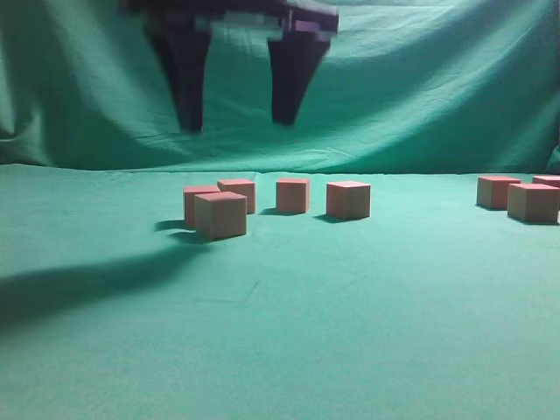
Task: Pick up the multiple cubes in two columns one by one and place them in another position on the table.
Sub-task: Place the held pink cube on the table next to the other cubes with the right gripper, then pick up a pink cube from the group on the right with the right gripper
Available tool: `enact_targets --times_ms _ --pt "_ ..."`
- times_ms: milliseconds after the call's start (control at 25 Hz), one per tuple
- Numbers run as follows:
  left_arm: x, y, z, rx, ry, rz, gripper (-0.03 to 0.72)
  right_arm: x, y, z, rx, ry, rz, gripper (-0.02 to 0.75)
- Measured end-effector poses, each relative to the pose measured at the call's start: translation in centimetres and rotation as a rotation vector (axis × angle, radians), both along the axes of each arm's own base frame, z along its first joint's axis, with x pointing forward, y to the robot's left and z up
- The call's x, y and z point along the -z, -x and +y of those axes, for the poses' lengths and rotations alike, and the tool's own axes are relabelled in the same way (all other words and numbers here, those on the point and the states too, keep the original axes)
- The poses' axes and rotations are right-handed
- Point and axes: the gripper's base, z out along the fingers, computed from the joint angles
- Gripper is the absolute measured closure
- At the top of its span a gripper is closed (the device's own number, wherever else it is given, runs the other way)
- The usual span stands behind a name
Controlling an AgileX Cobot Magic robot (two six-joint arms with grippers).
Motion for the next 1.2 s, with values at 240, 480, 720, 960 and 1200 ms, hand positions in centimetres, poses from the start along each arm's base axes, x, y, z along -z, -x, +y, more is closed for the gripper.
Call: enact_targets --times_ms 240,480,720,960,1200 --pt "0.0 0.0 0.0 0.0 0.0 0.0 0.688 -8.7 1.3 -3.0 -0.005 -0.073 -0.21 0.188" --pt "0.0 0.0 0.0 0.0 0.0 0.0 0.688 -15.8 4.6 -8.6 0.037 -0.101 -0.42 0.188" --pt "0.0 0.0 0.0 0.0 0.0 0.0 0.688 -17.1 7.6 -17.5 0.23 -0.062 -0.492 0.188" --pt "0.0 0.0 0.0 0.0 0.0 0.0 0.688 -12.5 9.1 -25.3 0.487 0.064 -0.394 0.188" --pt "0.0 0.0 0.0 0.0 0.0 0.0 0.688 -6.5 8.7 -29.1 0.666 0.045 -0.232 0.188"
